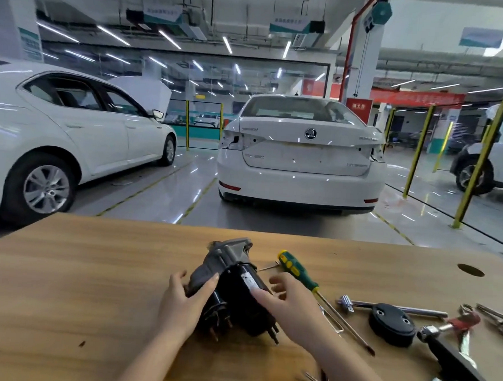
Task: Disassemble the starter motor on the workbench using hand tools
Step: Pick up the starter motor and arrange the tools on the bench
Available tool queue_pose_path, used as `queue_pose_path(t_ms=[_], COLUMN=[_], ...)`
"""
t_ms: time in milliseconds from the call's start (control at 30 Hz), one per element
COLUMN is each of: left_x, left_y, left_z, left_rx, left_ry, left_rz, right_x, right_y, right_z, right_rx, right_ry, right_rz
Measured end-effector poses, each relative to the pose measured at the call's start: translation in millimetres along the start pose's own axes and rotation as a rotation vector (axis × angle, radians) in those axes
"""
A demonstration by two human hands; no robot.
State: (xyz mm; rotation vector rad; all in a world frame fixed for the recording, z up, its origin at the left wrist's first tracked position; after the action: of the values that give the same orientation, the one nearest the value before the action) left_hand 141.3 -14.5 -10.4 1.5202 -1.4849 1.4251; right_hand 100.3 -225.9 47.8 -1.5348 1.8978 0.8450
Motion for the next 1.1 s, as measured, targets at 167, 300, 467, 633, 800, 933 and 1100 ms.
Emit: queue_pose_path(t_ms=[167,300,467,633,800,933,1100], left_x=[11.2,12.1,14.6,19.7,19.6,20.8,28.6], left_y=[13.0,12.9,16.0,18.7,18.0,20.1,26.4], left_z=[-17.4,-19.8,-14.2,-15.8,-19.5,-22.4,-26.4], left_rx=[0.013,-0.028,-0.064,-0.063,-0.005,0.018,0.060], left_ry=[-0.254,-0.273,-0.271,-0.233,-0.140,-0.073,0.115], left_rz=[0.053,0.068,0.010,0.045,0.095,0.141,0.199], right_x=[-28.9,-25.3,-17.7,-23.4,-26.0,-29.9,-30.7], right_y=[-35.1,-53.0,-52.3,-40.8,-19.7,-4.6,16.4], right_z=[37.3,38.4,43.7,39.5,35.0,29.1,21.7], right_rx=[-0.175,-0.198,-0.198,-0.150,-0.007,0.105,0.231], right_ry=[0.156,0.084,-0.075,-0.197,-0.174,-0.140,-0.195], right_rz=[0.220,0.377,0.331,0.247,0.096,0.032,-0.035])
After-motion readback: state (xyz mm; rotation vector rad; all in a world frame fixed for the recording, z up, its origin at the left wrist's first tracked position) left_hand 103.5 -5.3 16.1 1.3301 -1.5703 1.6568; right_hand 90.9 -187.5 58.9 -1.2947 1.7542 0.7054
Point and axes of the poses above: each hand's wrist, its own y-axis away from the middle knuckle, its own z-axis out of the palm, x = y × z, the point moved 7 cm from there along -y, towards the middle knuckle, and after that the axes turned 14 degrees about z, right-handed, at the moved point
